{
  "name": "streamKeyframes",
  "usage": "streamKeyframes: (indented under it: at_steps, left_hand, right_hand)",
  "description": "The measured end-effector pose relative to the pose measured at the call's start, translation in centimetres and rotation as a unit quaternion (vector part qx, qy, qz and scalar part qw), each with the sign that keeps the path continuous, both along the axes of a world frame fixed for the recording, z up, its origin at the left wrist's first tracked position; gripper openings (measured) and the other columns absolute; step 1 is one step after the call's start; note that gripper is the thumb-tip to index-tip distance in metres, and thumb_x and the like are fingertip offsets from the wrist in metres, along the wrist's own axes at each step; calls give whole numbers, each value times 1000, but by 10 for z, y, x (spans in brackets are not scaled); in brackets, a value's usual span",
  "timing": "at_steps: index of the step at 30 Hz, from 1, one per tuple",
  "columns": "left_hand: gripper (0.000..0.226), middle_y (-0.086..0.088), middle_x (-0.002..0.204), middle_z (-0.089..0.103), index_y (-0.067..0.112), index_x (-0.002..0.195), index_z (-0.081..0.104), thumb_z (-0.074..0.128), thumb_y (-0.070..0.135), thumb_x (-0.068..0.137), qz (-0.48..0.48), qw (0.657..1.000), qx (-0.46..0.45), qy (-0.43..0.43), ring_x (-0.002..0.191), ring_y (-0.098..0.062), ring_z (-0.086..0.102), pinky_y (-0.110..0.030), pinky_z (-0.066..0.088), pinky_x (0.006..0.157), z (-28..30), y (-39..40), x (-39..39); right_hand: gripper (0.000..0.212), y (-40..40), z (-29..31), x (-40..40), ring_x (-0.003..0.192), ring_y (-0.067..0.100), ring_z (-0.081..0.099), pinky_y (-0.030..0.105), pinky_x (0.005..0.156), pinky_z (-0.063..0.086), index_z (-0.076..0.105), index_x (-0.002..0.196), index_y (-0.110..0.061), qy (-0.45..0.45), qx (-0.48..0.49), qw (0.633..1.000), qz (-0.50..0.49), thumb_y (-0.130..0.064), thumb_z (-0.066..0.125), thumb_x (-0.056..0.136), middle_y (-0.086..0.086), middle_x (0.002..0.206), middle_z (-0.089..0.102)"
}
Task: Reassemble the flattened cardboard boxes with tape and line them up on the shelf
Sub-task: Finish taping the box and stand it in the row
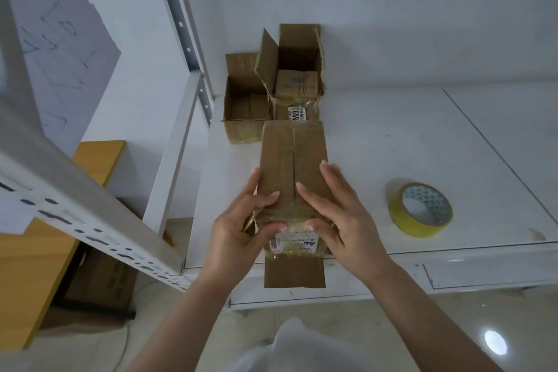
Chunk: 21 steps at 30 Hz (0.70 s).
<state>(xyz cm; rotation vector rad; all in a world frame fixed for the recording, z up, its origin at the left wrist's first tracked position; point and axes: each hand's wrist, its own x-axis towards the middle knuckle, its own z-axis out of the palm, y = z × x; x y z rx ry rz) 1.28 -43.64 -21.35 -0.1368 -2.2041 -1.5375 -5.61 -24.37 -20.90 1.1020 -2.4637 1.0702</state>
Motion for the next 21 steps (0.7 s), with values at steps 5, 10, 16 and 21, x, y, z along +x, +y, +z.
streamKeyframes:
  at_steps: [5, 10, 16, 21]
  left_hand:
    - [31, -5, 135, 59, 13, 112, 71, 73, 14, 81, -2, 997, -48, 55, 122, -16, 61, -37, 54, 96, 5, 9, 0]
    - [24, 0, 117, 70, 9, 107, 73, 68, 14, 84, 12, 997, -50, 58, 108, -7, 67, -28, 56, 91, 4, 13, -2]
    - [34, 0, 131, 62, 8, 120, 67, 67, 13, 86, -27, 995, -84, 44, 122, -8, 59, -26, 50, 100, 0, -6, -1]
    - [34, 1, 135, 58, 7, 122, 64, 61, 6, 88, -16, 1000, -21, 17, 125, -9, 56, -28, 49, 100, -5, -11, 5]
  right_hand:
    - [46, 1, 0, -3, 144, 38, 29, 48, 113, 37, 56, 133, -14, 73, -7, 997, 24, -36, 56, 93, 15, 148, 44]
    - [39, -4, -4, 2, 138, 38, 39, 46, 105, 46, 61, 127, -10, 79, -20, 997, 5, -29, 53, 94, 9, 137, 56]
    - [47, 12, -2, -6, 145, 27, 31, 39, 116, 34, 54, 134, -6, 25, -6, 998, 51, -29, 56, 93, 6, 144, 50]
    - [45, 10, 2, -4, 141, 27, 38, 39, 113, 38, 60, 130, -5, 45, 10, 998, 31, -31, 55, 93, 6, 139, 55]
